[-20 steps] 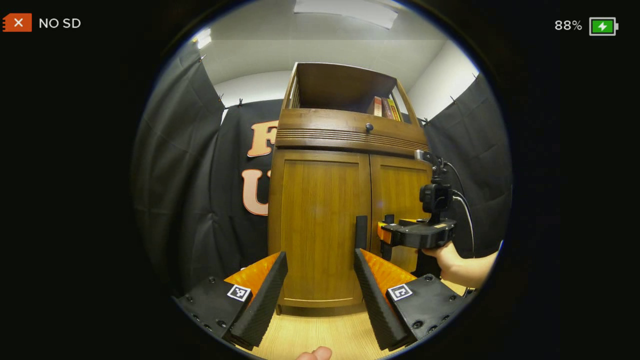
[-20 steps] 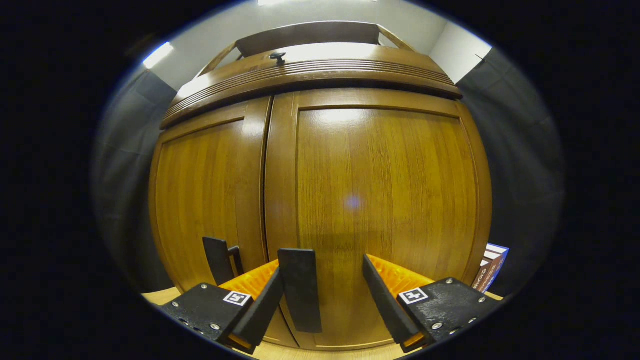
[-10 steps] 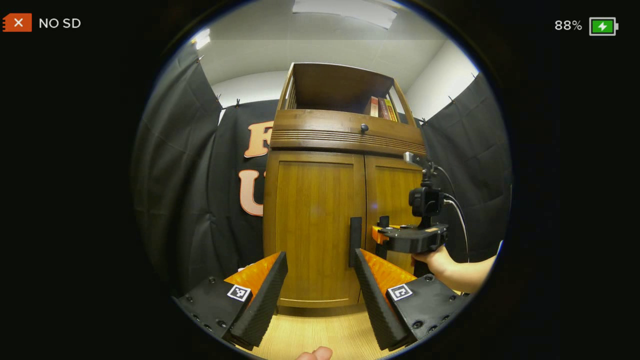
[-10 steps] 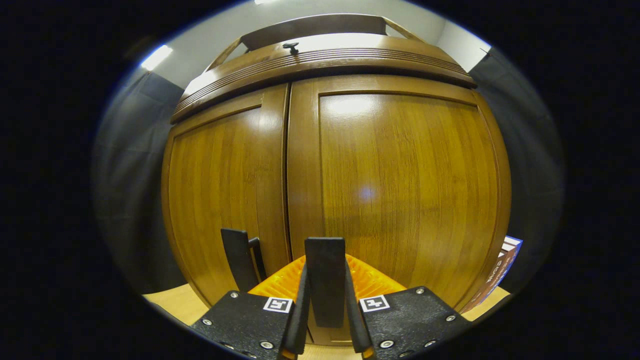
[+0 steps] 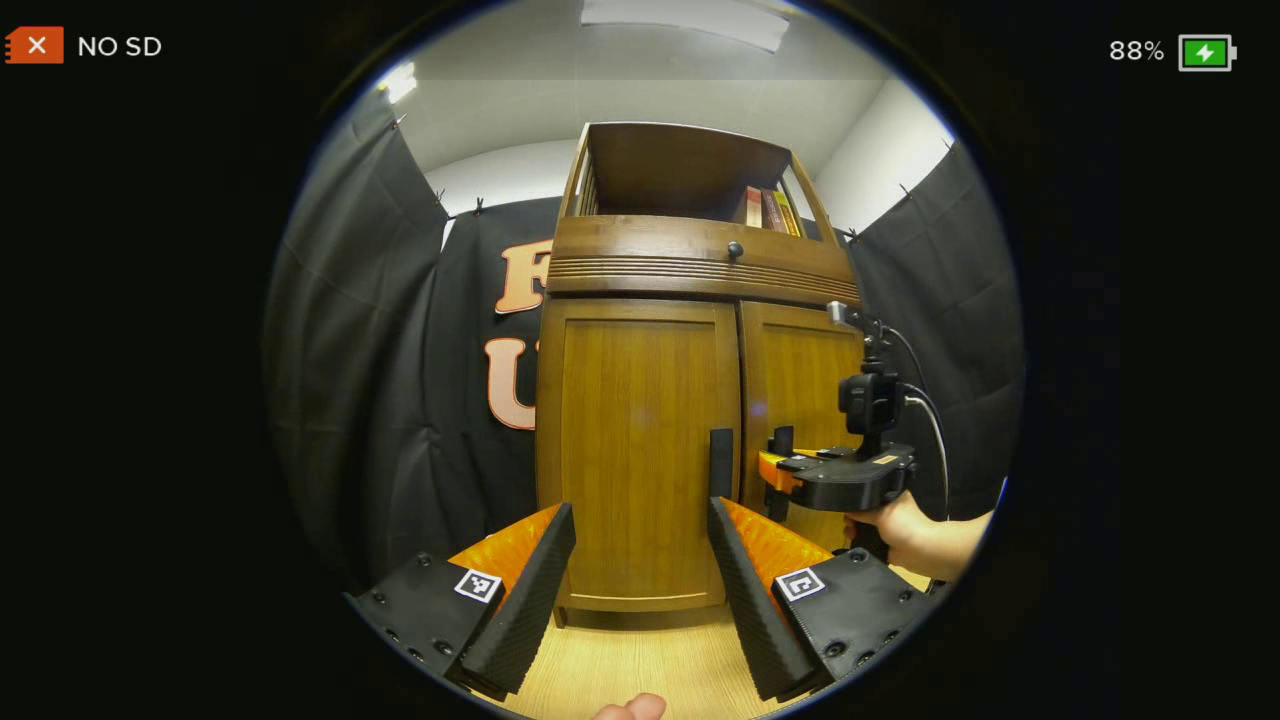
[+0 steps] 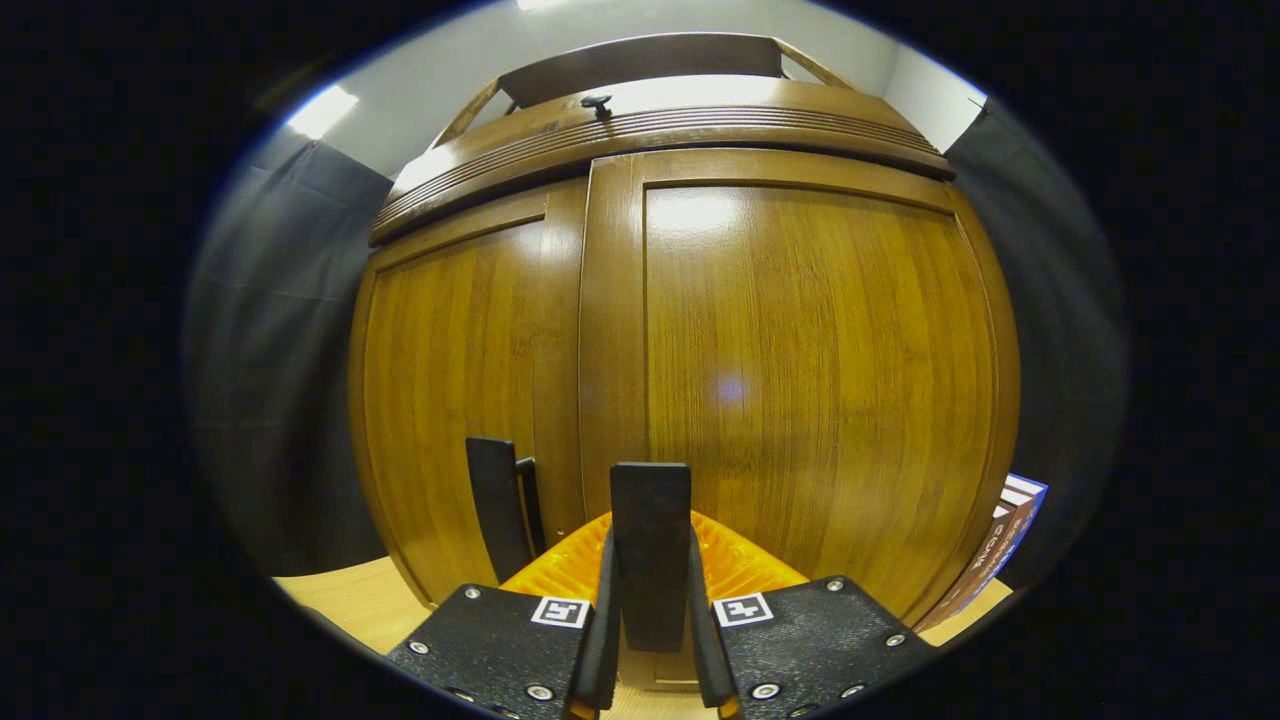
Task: Open the right door of the double-door shoe cabinet with the right hand, and open the left door with the left hand.
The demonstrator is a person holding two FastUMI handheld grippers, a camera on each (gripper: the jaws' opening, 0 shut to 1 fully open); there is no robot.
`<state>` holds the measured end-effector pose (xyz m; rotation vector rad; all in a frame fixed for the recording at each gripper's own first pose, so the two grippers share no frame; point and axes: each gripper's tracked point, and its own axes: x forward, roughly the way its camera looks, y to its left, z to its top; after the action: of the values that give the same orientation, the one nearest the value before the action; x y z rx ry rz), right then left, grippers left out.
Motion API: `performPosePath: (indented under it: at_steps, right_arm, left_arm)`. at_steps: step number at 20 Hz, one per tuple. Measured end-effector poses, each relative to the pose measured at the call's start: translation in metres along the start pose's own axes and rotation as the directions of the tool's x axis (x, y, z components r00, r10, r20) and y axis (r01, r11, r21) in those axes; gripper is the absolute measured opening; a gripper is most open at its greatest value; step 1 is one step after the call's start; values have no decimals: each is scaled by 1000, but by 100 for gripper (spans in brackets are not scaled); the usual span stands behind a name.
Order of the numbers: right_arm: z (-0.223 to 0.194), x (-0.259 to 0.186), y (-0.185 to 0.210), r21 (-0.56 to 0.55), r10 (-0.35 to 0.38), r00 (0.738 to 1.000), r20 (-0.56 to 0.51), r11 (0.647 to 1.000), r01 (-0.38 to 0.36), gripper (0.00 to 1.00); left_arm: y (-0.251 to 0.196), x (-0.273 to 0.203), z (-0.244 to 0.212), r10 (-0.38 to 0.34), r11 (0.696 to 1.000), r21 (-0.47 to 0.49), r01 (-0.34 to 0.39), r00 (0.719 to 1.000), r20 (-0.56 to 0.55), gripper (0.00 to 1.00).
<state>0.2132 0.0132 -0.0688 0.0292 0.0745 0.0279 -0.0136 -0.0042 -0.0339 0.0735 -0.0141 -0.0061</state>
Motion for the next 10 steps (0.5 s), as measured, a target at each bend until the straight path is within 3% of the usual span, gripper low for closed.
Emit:
performPosePath:
  at_steps: [10]
  right_arm:
    - [1,-68,-6,-8,73,997,4,997,-73,31]
  left_arm:
    - [-24,-6,8,-26,1000,-5,26,1000,7,81]
